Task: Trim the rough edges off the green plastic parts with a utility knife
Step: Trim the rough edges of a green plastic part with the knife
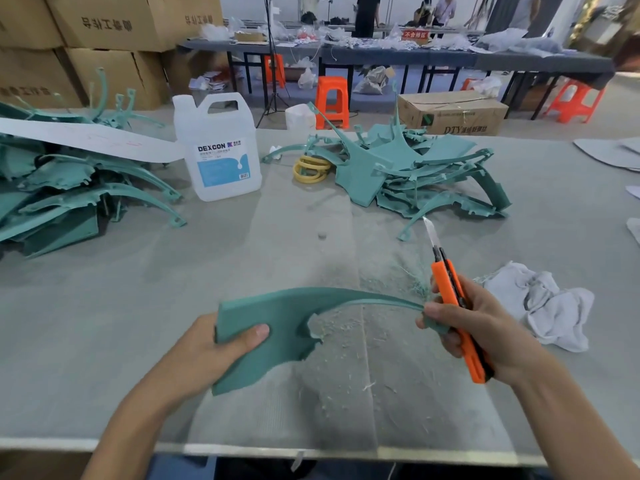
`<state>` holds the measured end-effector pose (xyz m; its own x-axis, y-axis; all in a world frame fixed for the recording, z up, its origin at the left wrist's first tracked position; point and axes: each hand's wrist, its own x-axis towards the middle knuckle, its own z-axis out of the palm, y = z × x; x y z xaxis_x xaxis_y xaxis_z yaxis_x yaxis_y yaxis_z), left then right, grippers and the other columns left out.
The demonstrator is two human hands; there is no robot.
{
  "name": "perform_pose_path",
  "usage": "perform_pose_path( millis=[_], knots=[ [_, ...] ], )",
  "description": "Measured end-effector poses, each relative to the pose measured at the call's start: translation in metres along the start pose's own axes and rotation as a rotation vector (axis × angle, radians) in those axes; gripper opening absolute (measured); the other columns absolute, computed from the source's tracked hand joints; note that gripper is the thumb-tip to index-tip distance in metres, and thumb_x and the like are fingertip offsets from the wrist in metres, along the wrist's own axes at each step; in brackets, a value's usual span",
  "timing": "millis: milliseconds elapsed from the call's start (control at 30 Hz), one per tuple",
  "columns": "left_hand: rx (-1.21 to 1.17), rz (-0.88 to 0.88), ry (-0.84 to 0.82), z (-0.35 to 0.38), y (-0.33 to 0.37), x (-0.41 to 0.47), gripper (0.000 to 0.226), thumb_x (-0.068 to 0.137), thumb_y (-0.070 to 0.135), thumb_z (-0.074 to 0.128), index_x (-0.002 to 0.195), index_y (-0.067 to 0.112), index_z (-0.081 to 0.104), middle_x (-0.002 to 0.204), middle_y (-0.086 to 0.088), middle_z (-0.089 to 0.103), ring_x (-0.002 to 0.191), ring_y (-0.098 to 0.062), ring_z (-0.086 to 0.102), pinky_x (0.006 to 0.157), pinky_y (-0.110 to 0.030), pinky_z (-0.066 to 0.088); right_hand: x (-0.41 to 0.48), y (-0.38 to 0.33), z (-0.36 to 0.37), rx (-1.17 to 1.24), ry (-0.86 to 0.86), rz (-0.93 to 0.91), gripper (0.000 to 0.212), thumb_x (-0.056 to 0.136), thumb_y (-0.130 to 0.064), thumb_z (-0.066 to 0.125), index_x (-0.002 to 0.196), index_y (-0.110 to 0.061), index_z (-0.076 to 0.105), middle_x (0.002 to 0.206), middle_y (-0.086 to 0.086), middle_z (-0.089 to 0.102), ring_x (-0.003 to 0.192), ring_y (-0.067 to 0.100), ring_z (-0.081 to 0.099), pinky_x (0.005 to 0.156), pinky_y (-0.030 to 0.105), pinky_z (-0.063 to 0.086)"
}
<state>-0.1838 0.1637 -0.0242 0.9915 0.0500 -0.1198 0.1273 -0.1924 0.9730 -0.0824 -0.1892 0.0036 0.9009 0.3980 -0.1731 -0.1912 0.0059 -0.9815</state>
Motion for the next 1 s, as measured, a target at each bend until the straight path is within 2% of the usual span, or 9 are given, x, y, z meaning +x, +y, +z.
perform_pose_path(
  millis=[67,200,233,267,333,433,567,700,1000],
  knots=[
    [0.074,0.037,0.075,0.005,0.000,0.000,0.019,0.088,0.045,0.067,0.103,0.037,0.077,0.103,-0.005,0.077,0.093,-0.027,0.073,0.083,-0.047,0.057,0.005,-0.010,0.004,-0.118,0.111,-0.043,0.043,0.075,-0.035,0.088,0.104,-0.020,0.061,0.082,0.015,0.072,0.051,0.017,0.052,0.042,0.027,0.045],
    [0.223,0.177,0.450,0.011,-0.004,0.011,0.037,0.087,0.065,0.058,0.098,0.034,0.073,0.063,0.019,0.052,0.059,0.002,0.041,0.058,-0.024,0.042,0.009,-0.012,0.004,-0.260,0.325,-0.057,0.022,0.102,-0.036,0.054,0.107,-0.015,0.057,0.069,0.007,0.068,0.052,0.017,0.054,0.043,0.029,0.045],
    [0.289,0.211,0.490,0.014,-0.005,0.016,0.032,0.091,0.058,0.058,0.108,0.036,0.072,0.069,0.015,0.070,0.061,0.000,0.062,0.058,-0.022,0.042,0.008,-0.009,0.008,-0.285,0.302,-0.044,0.018,0.104,-0.028,0.048,0.106,-0.012,0.055,0.065,0.006,0.064,0.049,0.018,0.052,0.042,0.030,0.044],
    [0.353,0.243,0.499,0.020,-0.005,0.022,0.027,0.095,0.047,0.061,0.119,0.036,0.070,0.107,0.013,0.069,0.100,0.000,0.061,0.063,-0.021,0.043,0.007,-0.005,0.013,-0.331,0.259,-0.033,0.012,0.103,-0.019,0.044,0.105,-0.012,0.053,0.062,0.005,0.060,0.048,0.017,0.050,0.041,0.031,0.043],
    [0.513,0.302,0.464,0.037,-0.009,0.032,0.034,0.099,0.024,0.061,0.131,0.034,0.062,0.115,0.014,0.072,0.102,-0.004,0.060,0.073,-0.018,0.038,0.002,0.005,0.028,-0.471,0.149,-0.041,0.017,0.100,-0.012,0.043,0.105,-0.026,0.052,0.062,0.001,0.059,0.050,0.015,0.052,0.044,0.032,0.044],
    [0.703,0.269,0.411,0.056,-0.022,0.040,0.049,0.093,0.017,0.062,0.140,0.029,0.055,0.139,0.009,0.061,0.118,-0.015,0.057,0.090,-0.020,0.040,-0.004,0.013,0.046,-0.629,-0.029,-0.115,0.025,0.103,-0.033,0.047,0.112,-0.056,0.048,0.079,-0.005,0.067,0.059,0.009,0.061,0.052,0.023,0.049],
    [0.710,0.303,0.385,0.056,-0.033,0.043,0.058,0.082,0.030,0.075,0.138,0.024,0.057,0.137,0.006,0.061,0.122,-0.021,0.058,0.102,-0.038,0.048,-0.006,0.016,0.055,-0.979,-0.132,-0.255,0.021,0.101,-0.055,0.036,0.121,-0.057,0.041,0.079,-0.008,0.063,0.062,0.012,0.060,0.060,0.035,0.050],
    [0.591,0.264,0.313,0.062,-0.045,0.043,0.068,0.090,0.020,0.072,0.151,0.021,0.041,0.155,0.005,0.042,0.142,-0.016,0.040,0.117,-0.037,0.034,-0.006,0.019,0.060,-1.196,-0.111,-0.303,0.026,0.100,-0.061,0.032,0.119,-0.046,0.039,0.066,-0.010,0.053,0.063,0.013,0.054,0.064,0.041,0.047],
    [0.617,0.177,0.313,0.063,-0.051,0.045,0.073,0.097,0.026,0.063,0.158,0.030,0.025,0.164,0.014,0.025,0.150,-0.007,0.024,0.121,-0.033,0.028,-0.006,0.024,0.054,-1.240,-0.144,-0.302,0.046,0.092,-0.073,0.022,0.113,-0.039,0.045,0.071,-0.009,0.056,0.065,0.013,0.054,0.065,0.036,0.048]
  ],
)
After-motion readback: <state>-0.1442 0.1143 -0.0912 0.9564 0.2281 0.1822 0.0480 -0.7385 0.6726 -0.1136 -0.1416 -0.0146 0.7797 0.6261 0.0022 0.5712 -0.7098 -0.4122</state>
